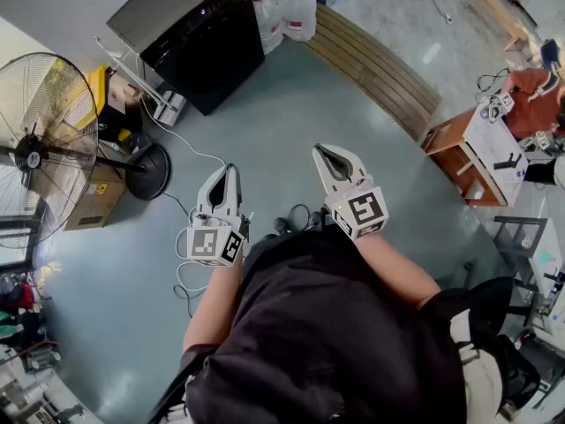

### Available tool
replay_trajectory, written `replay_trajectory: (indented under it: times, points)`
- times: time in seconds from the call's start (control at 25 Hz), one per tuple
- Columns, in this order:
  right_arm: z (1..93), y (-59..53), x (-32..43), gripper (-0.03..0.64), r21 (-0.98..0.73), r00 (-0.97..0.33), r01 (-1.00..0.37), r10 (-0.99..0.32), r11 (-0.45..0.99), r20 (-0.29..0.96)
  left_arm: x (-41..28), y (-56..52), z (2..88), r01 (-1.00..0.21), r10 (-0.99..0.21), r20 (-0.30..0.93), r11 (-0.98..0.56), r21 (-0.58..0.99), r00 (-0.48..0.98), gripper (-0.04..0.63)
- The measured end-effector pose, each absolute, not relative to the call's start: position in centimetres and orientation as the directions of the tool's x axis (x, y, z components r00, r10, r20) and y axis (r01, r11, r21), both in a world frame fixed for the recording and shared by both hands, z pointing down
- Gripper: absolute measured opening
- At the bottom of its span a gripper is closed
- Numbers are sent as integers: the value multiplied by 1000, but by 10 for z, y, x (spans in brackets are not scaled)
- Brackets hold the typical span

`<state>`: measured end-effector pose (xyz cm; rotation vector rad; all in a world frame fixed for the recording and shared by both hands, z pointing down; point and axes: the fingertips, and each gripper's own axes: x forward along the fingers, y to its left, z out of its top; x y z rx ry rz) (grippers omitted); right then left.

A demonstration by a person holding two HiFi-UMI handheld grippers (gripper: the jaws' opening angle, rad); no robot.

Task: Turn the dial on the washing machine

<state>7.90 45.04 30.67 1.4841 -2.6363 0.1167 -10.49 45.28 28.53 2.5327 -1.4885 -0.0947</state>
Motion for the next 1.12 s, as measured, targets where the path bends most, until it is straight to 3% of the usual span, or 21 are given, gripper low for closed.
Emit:
replay_trajectory:
  times: [0.28,0.68,1.12]
  points:
    - [292,448,118,23,-66,-505,-862,-863,502,36,-90,442,281,-862,-878,17,-466,200,479,14]
    - [290,431,170,23,16,-505,-862,-861,506,58,-41,436,276,-820,-838,14,-531,213,546,15]
    - [318,424,182,23,-49,-595,-803,-801,593,61,-8,429,295,-840,-852,48,-502,207,521,15]
